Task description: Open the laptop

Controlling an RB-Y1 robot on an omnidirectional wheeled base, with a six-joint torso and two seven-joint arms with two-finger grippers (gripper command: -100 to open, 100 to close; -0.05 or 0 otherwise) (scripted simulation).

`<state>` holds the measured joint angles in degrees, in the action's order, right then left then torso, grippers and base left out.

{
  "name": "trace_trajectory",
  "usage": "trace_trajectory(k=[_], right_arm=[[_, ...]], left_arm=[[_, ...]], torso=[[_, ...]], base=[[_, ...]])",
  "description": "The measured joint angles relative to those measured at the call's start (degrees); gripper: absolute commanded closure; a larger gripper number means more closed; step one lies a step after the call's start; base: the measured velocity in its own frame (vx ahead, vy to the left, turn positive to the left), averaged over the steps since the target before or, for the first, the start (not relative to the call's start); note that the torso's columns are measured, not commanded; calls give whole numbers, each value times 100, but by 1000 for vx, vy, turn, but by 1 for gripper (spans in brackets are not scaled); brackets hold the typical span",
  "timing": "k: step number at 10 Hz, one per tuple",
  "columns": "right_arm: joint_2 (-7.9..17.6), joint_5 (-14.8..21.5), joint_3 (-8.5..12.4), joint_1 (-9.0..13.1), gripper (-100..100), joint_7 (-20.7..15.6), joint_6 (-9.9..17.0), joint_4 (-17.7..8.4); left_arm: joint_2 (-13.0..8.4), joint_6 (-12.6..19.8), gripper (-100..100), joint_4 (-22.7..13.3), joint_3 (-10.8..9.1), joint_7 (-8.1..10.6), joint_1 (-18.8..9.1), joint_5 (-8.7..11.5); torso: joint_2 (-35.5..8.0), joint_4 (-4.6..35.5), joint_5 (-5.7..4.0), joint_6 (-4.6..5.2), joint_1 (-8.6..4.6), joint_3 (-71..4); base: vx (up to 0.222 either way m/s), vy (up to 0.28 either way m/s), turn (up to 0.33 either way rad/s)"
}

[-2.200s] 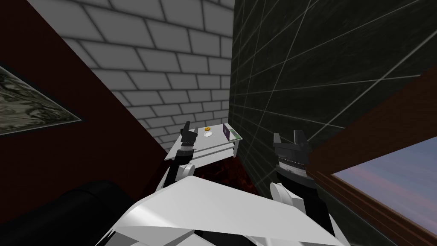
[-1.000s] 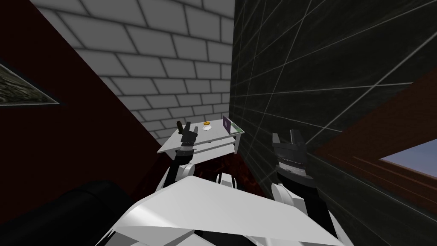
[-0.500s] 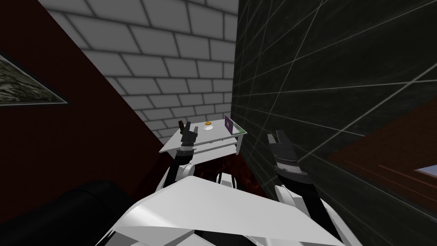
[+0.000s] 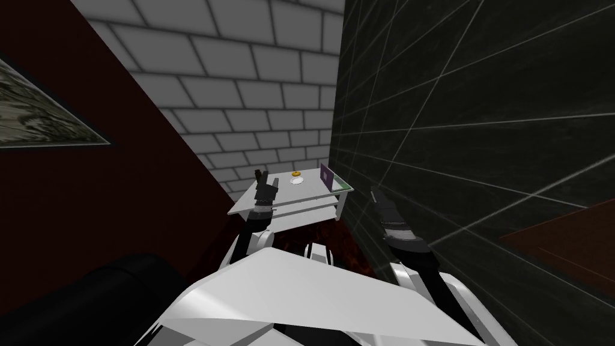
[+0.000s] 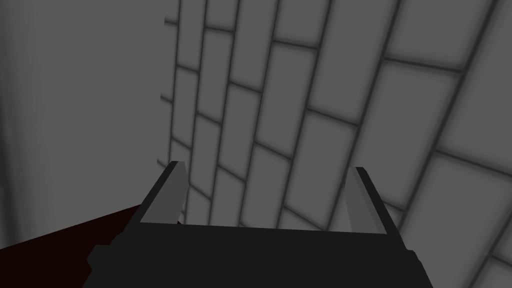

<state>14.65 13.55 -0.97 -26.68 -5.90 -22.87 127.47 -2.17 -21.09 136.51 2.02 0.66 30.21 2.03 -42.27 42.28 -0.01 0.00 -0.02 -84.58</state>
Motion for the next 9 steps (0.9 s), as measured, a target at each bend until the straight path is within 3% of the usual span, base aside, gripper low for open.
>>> trace_trajectory(k=[2, 9], right_arm=[[261, 339, 3, 75, -100, -235, 235, -49], [805, 1349, -63, 238, -100, -873, 762, -253]], left_arm=[[0, 0, 0, 0, 0, 0, 0, 0], [0, 0, 0, 0, 0, 0, 0, 0]], torso=[[-2, 0, 3, 0, 8, 1], [-1, -1, 1, 2, 2, 0]], base=[[48, 56, 57], [43, 37, 68]])
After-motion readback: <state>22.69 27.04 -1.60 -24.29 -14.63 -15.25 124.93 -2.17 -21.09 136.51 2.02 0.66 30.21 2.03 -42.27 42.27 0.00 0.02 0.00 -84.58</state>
